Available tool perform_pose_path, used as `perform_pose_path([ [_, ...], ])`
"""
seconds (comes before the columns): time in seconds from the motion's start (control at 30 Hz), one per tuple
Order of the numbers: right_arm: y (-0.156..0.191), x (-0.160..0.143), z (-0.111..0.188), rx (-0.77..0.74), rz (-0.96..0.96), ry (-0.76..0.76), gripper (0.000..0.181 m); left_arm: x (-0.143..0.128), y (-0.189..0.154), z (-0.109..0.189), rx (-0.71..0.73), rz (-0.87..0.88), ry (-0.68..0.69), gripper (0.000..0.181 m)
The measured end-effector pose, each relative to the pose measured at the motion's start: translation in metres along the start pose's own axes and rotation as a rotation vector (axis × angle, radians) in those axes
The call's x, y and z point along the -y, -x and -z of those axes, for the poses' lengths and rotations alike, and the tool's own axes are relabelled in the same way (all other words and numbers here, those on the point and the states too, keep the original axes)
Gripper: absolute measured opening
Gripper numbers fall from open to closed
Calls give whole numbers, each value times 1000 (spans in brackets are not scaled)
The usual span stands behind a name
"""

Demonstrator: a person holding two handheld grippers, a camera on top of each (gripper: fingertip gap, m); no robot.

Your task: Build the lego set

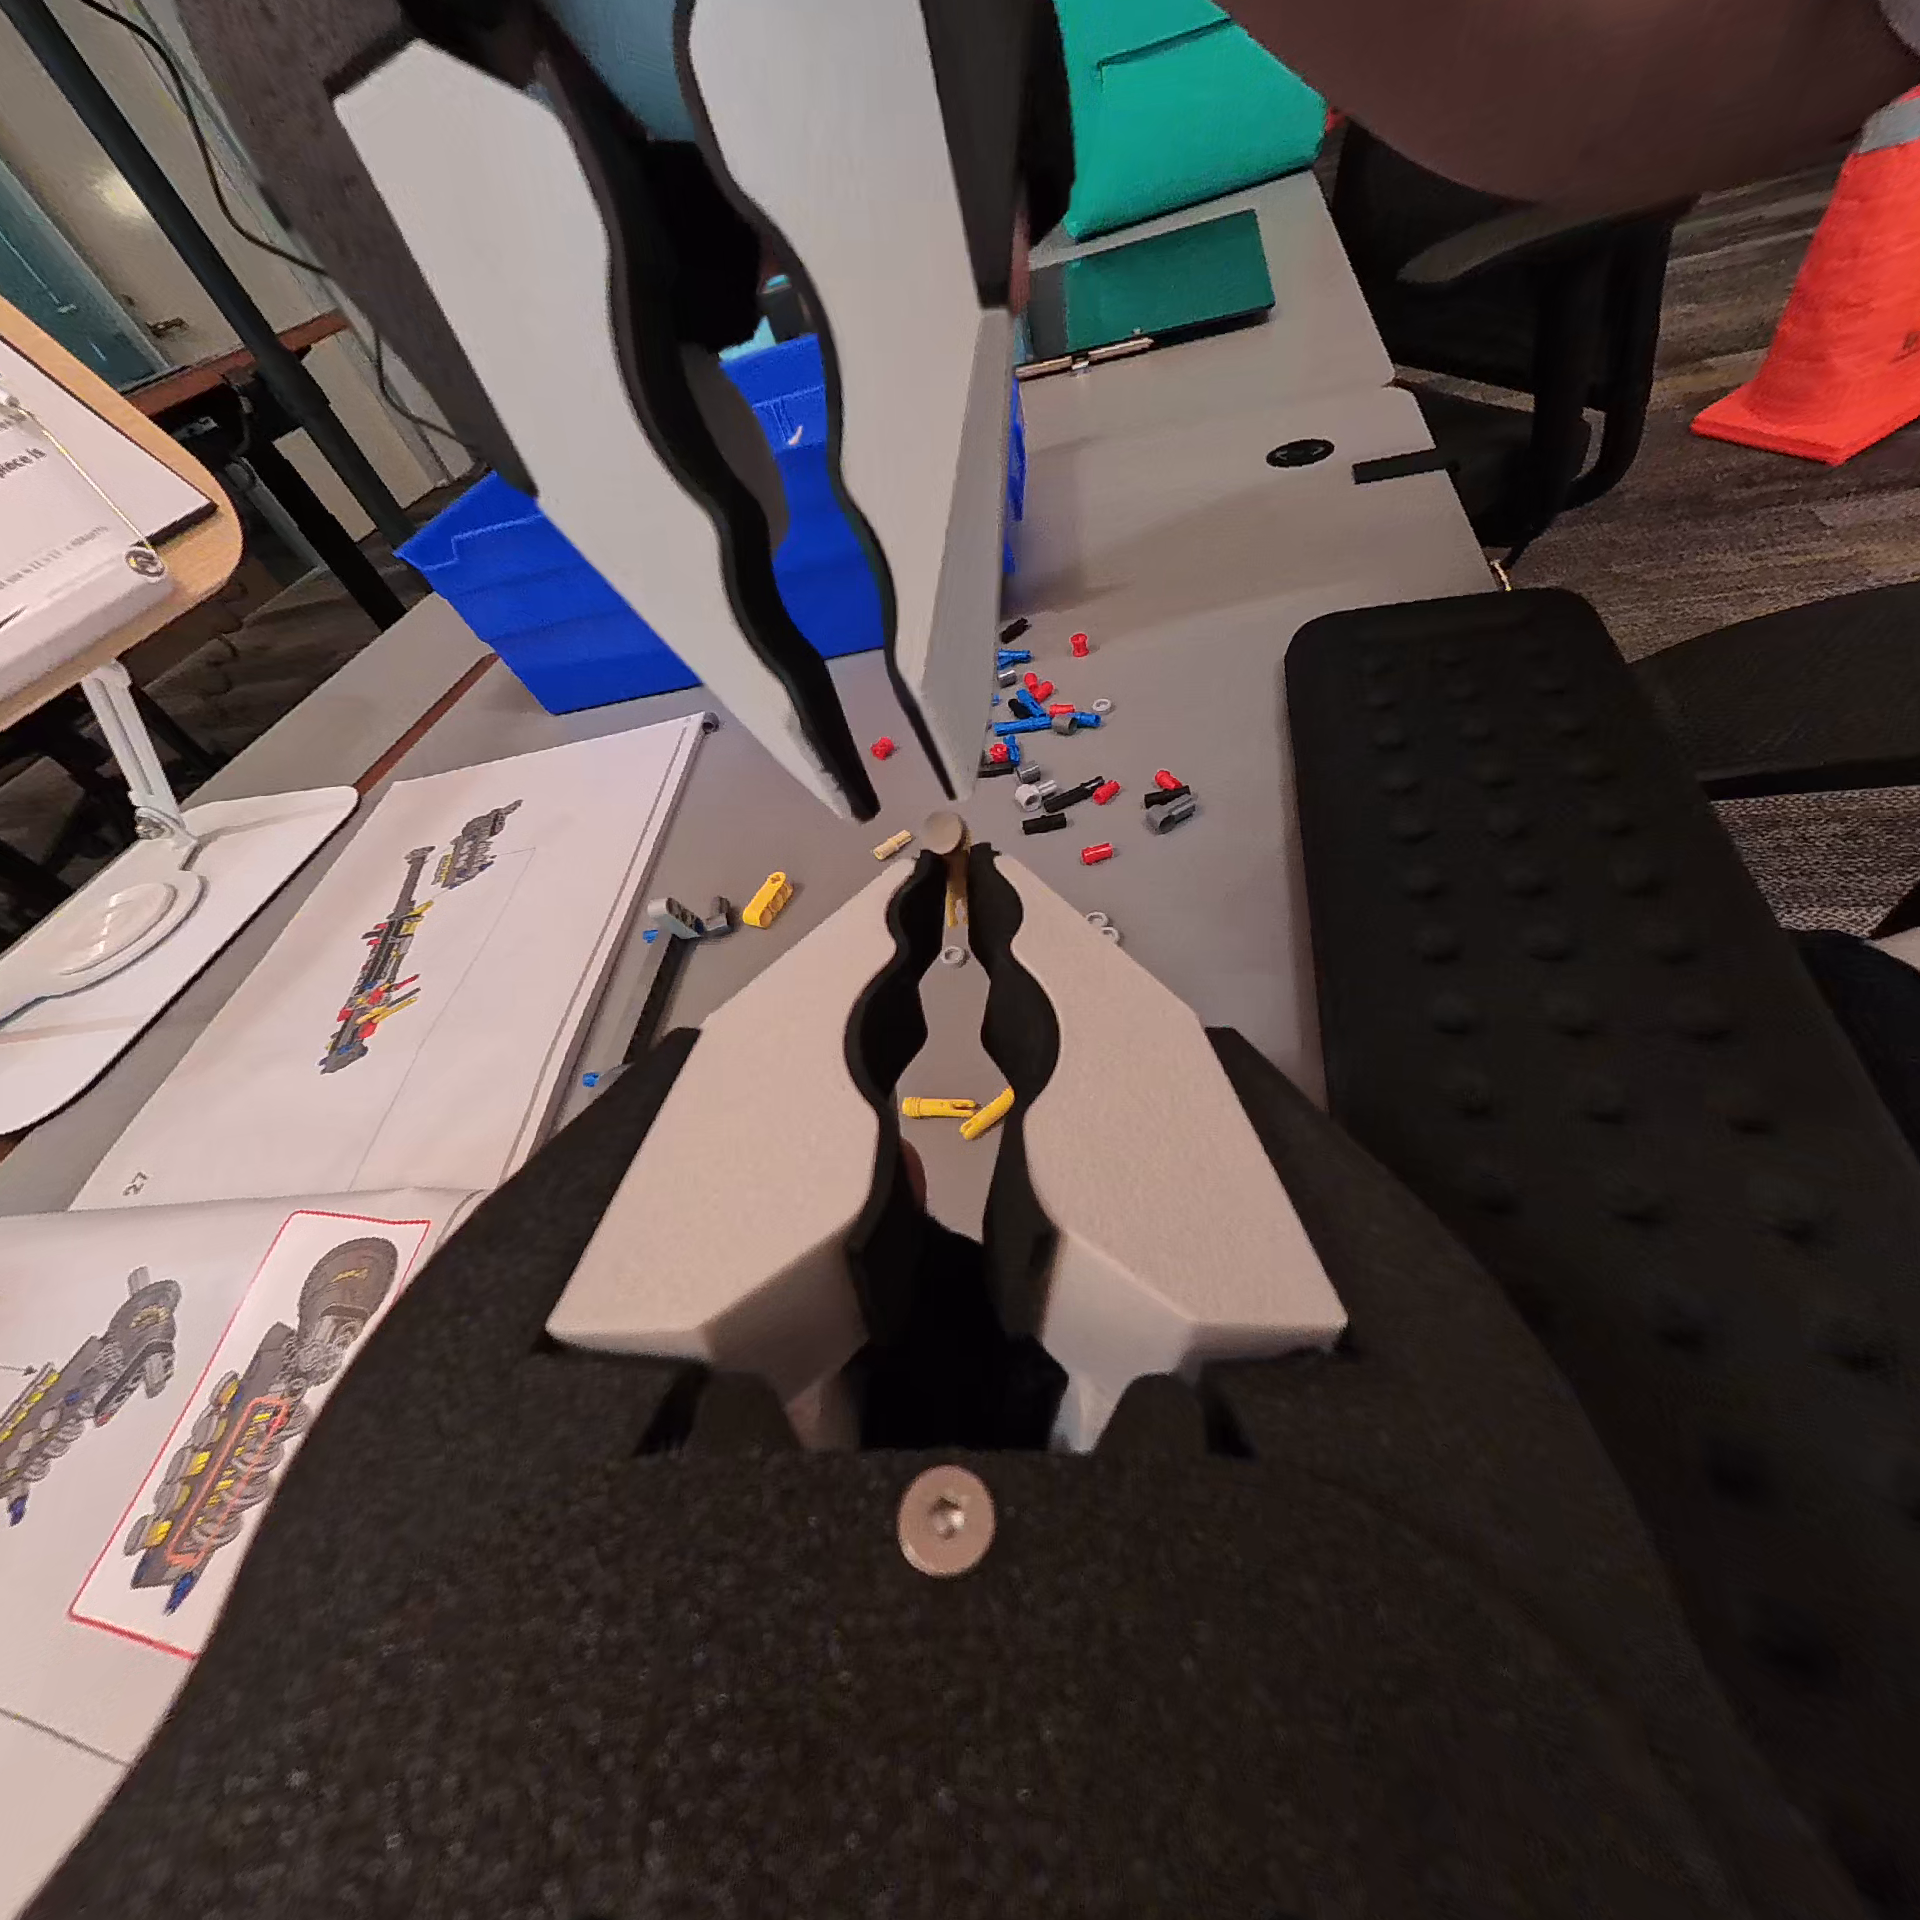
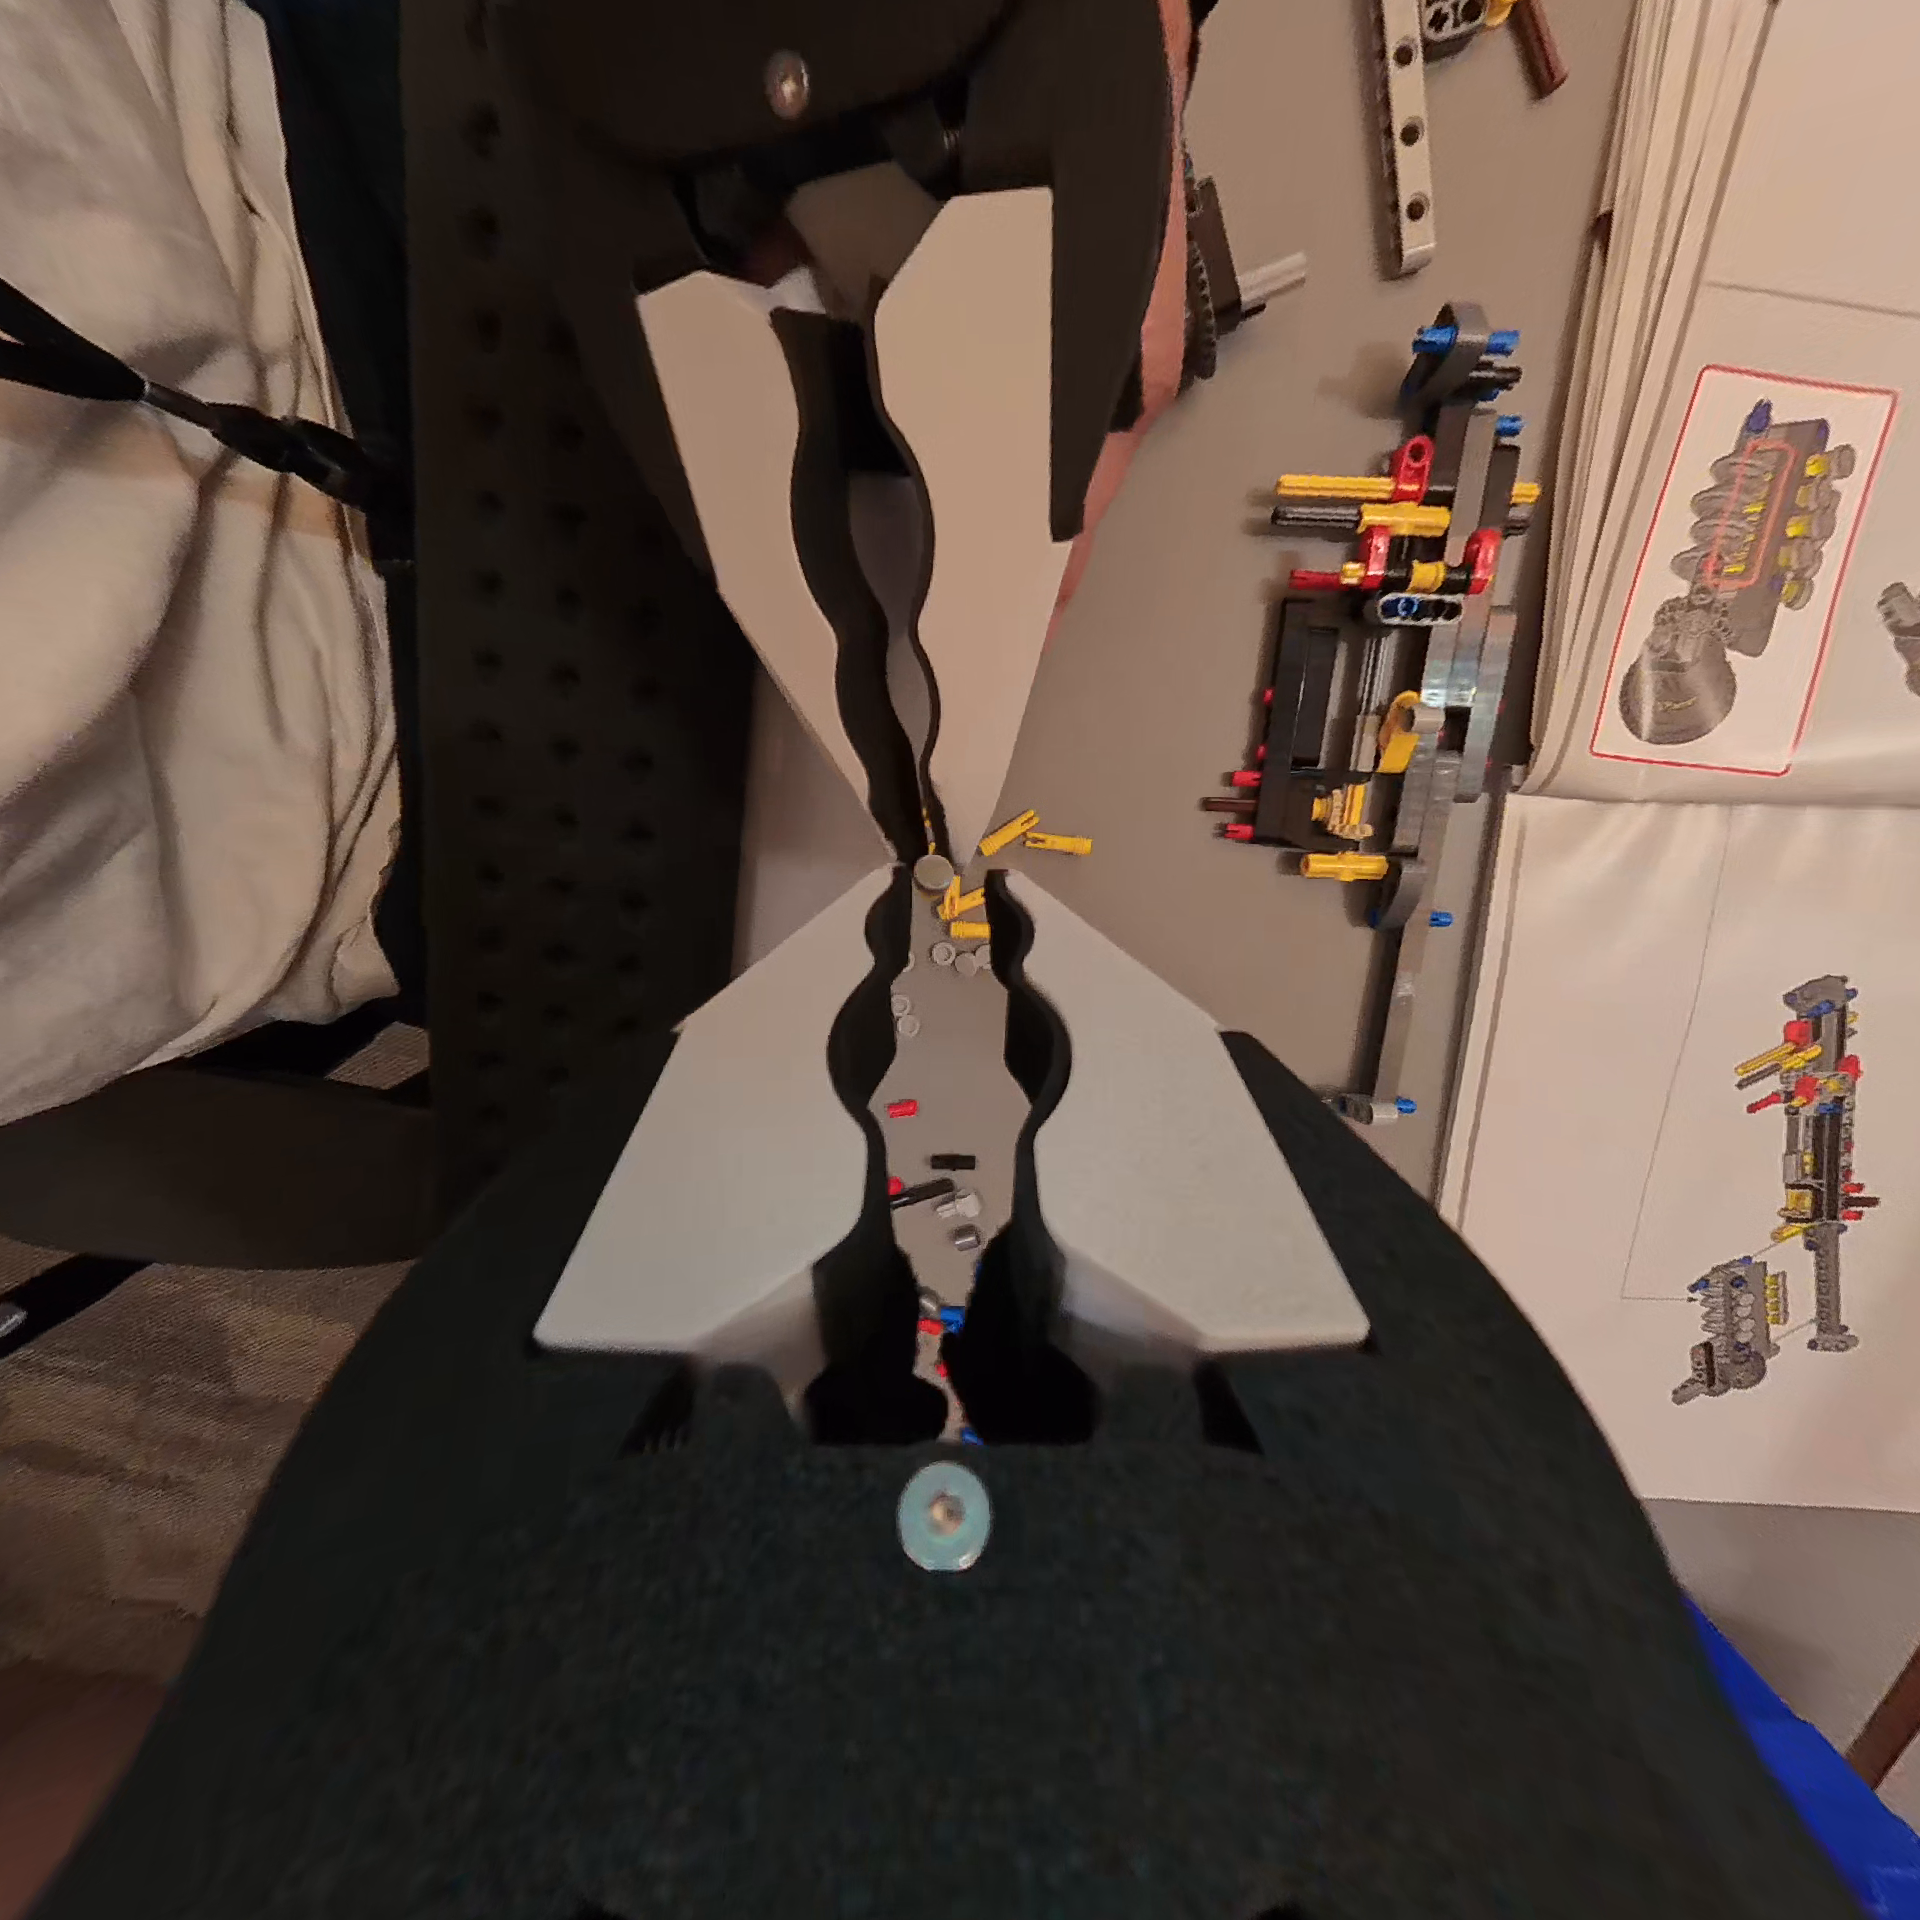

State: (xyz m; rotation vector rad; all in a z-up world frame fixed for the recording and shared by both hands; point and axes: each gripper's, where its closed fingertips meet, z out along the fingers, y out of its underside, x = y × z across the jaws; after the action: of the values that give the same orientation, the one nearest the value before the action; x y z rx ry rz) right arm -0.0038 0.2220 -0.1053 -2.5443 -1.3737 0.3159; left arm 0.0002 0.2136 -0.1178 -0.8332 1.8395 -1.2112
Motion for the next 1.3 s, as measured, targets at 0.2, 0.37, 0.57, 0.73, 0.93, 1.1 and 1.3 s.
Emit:
perform_pose_path([
  [0.2,6,0,-3,48,-2,10,11,3,-1,1,1,-10,-11,4],
  [0.37,7,1,-4,52,9,17,10,2,-1,1,1,-13,-9,4],
  [0.57,5,1,-5,44,14,18,7,3,0,1,8,-19,-8,4],
  [0.73,3,0,-5,25,31,17,7,2,1,1,11,-14,-3,3],
  [0.93,-15,8,10,-131,19,-208,7,8,11,6,6,99,-49,4],
  [1.1,-18,20,25,-300,25,-629,7,17,23,15,-27,258,-129,4],
  [1.3,-13,22,27,-410,52,-826,7,19,24,17,-56,300,-154,4],
])
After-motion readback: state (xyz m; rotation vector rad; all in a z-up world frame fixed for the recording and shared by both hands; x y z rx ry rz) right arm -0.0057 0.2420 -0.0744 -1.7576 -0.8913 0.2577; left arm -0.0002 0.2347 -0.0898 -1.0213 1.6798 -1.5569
